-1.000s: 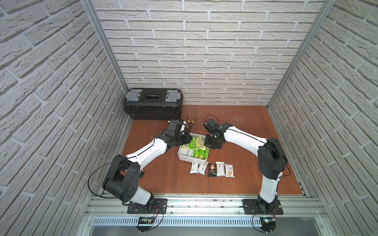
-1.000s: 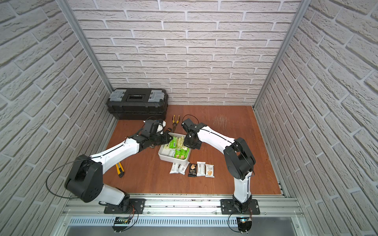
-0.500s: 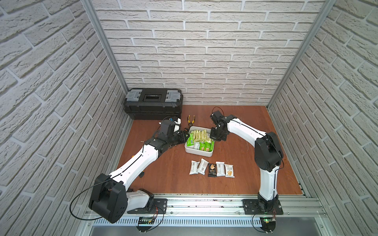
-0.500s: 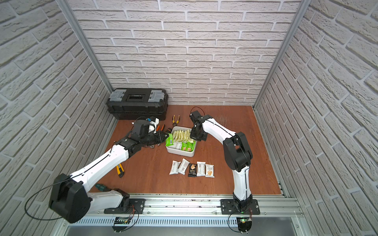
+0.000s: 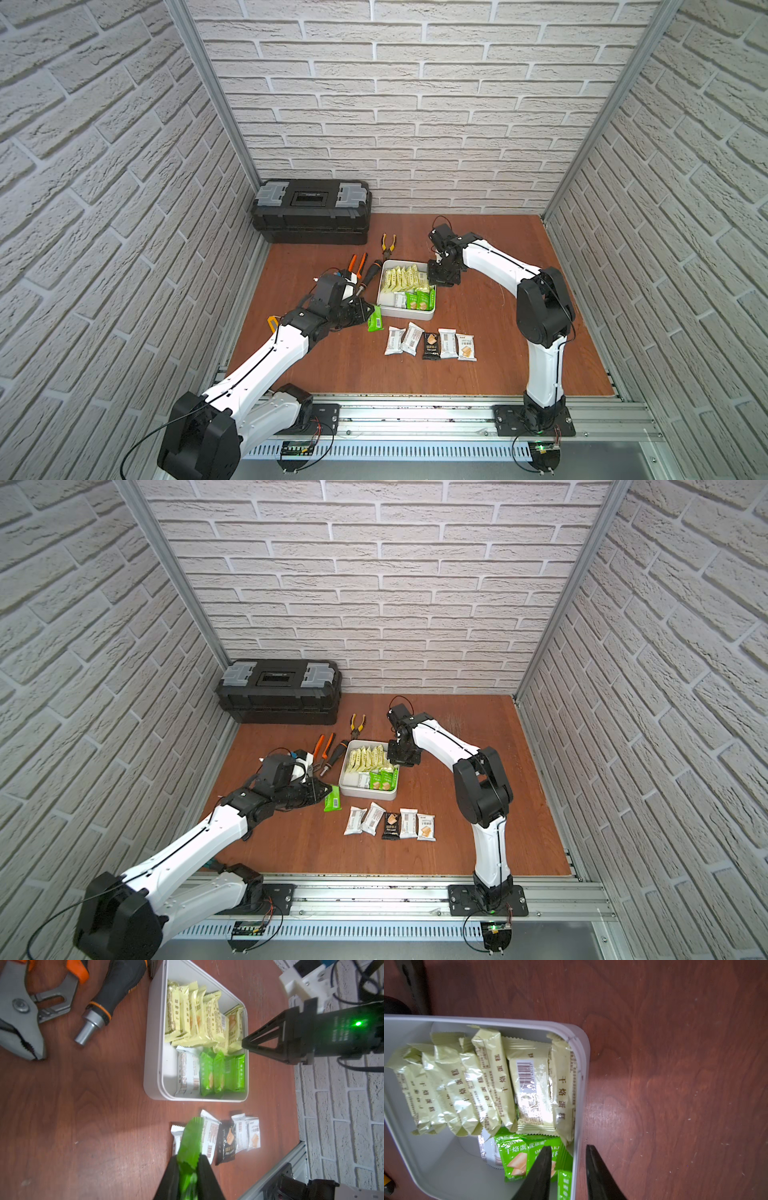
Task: Take the cookies out of the storage box
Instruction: Place the cookie at the center of the board.
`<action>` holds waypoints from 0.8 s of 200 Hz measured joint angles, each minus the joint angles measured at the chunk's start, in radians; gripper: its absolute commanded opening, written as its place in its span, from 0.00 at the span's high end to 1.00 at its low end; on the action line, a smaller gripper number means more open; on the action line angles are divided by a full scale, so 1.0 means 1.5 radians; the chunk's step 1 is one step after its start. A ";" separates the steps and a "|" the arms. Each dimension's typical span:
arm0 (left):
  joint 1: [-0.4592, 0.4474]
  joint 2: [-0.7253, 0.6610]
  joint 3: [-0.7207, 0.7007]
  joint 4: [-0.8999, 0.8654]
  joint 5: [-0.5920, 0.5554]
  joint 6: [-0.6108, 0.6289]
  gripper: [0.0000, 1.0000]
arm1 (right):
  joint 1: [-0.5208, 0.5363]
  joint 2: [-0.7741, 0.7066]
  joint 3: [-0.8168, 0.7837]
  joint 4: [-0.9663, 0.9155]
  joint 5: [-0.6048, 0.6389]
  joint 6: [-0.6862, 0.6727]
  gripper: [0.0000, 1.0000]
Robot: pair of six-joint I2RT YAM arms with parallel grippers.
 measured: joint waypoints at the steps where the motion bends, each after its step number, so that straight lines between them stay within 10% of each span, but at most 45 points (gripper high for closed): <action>1: 0.000 -0.001 -0.001 -0.001 0.000 0.000 1.00 | 0.000 -0.001 0.000 0.000 0.000 0.000 0.64; 50: 0.014 -0.047 -0.054 -0.027 0.017 0.010 1.00 | 0.000 -0.131 -0.064 0.015 0.001 -0.006 0.64; 160: -0.020 0.177 -0.065 0.095 0.057 0.049 1.00 | 0.000 -0.275 -0.240 0.057 -0.028 0.012 0.67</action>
